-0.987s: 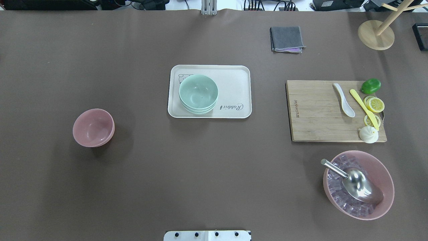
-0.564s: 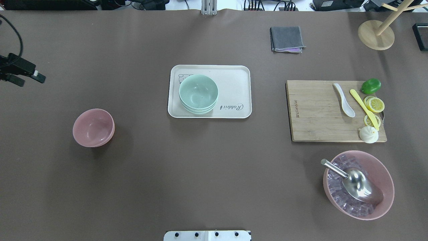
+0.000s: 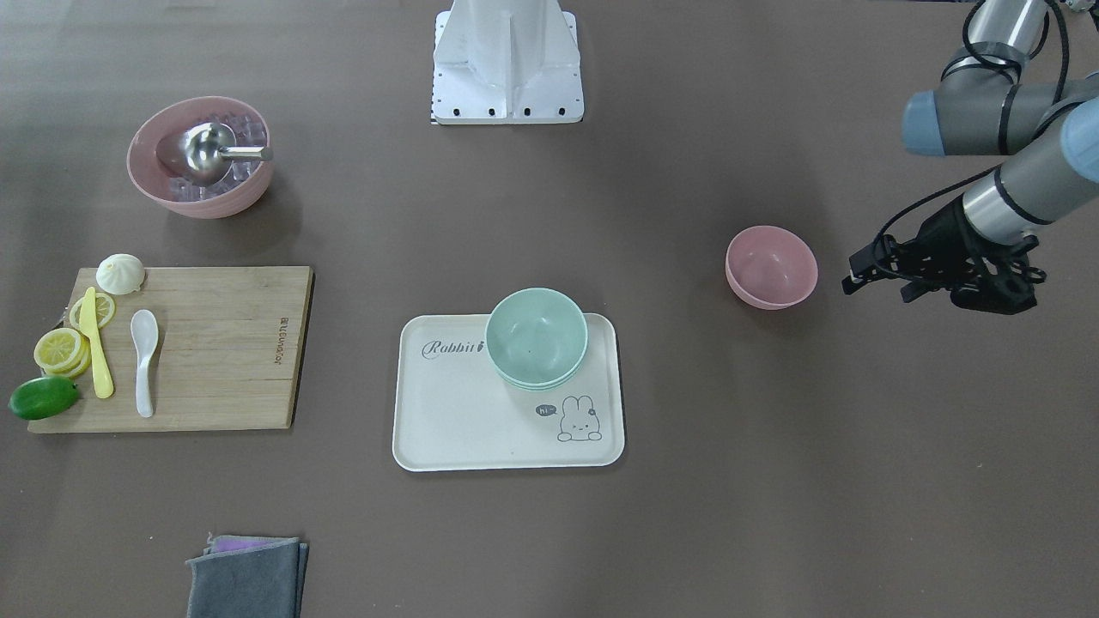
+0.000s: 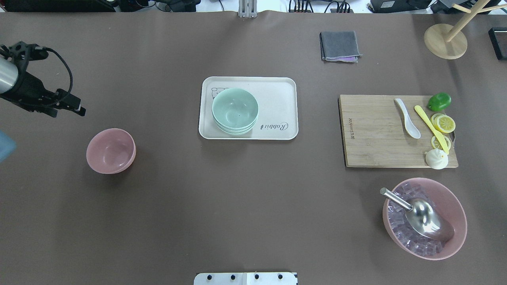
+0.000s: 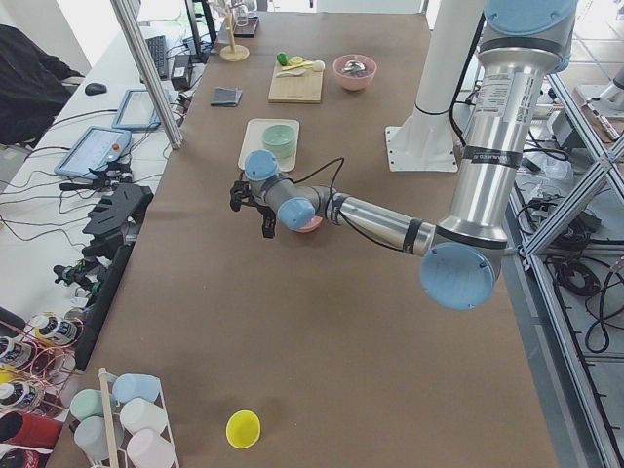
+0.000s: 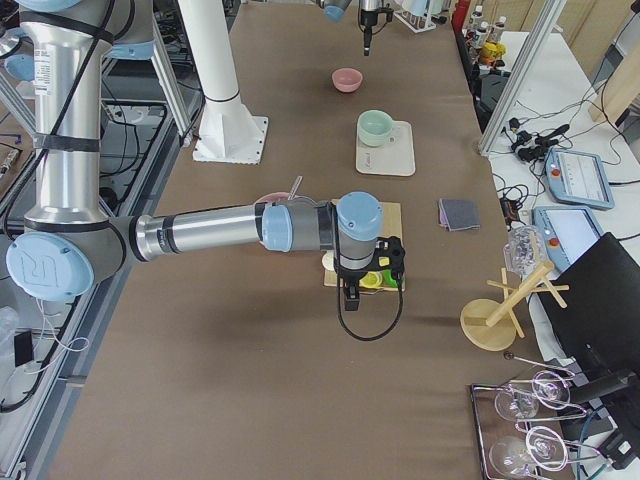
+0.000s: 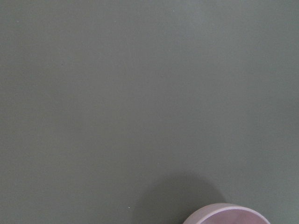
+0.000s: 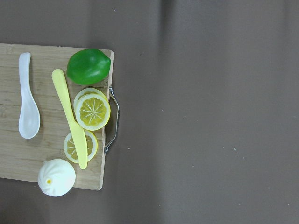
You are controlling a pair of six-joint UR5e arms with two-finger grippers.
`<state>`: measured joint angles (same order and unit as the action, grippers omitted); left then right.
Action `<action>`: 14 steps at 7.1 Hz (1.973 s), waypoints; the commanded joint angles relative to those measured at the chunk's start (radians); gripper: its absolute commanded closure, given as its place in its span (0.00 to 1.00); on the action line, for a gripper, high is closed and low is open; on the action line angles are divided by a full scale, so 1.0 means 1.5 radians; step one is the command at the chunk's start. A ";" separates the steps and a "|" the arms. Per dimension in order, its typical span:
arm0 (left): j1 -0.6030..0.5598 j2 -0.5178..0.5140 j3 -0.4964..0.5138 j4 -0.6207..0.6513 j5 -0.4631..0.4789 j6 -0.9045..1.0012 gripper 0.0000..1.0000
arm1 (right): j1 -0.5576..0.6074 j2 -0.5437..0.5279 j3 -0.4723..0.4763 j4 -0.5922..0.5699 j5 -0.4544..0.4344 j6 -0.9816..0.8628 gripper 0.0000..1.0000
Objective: Stack pink bowl on green and place spoon
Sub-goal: 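Move the left gripper down to the rim of the pink bowl, then close the left gripper on the pink bowl's rim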
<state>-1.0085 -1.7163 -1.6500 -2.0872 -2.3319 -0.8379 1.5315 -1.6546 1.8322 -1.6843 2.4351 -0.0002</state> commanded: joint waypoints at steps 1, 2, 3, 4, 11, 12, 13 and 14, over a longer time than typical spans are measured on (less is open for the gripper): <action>0.067 0.027 0.004 -0.066 0.025 -0.084 0.03 | -0.004 0.001 -0.001 0.000 0.002 -0.001 0.00; 0.073 0.047 -0.001 -0.067 0.025 -0.085 0.08 | -0.005 0.001 0.000 0.000 0.002 0.000 0.00; 0.074 0.047 0.000 -0.067 0.025 -0.086 0.23 | -0.006 0.001 -0.001 0.000 0.002 -0.001 0.00; 0.075 0.046 0.000 -0.067 0.024 -0.086 0.35 | -0.007 0.001 -0.001 0.000 0.002 -0.001 0.00; 0.084 0.044 -0.003 -0.084 0.022 -0.088 0.77 | -0.007 0.000 -0.009 0.000 0.001 -0.001 0.00; 0.085 0.043 -0.002 -0.084 0.022 -0.088 0.77 | -0.007 0.000 -0.010 0.000 0.001 -0.001 0.00; 0.085 0.042 -0.004 -0.084 0.021 -0.088 0.78 | -0.007 0.000 -0.010 0.000 0.001 -0.001 0.00; 0.085 0.042 -0.003 -0.084 0.021 -0.088 1.00 | -0.007 0.000 -0.012 0.000 0.001 -0.001 0.00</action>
<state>-0.8809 -1.6528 -1.6553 -2.2134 -2.3005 -0.9695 1.5217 -1.6552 1.8174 -1.6843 2.4360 -0.0015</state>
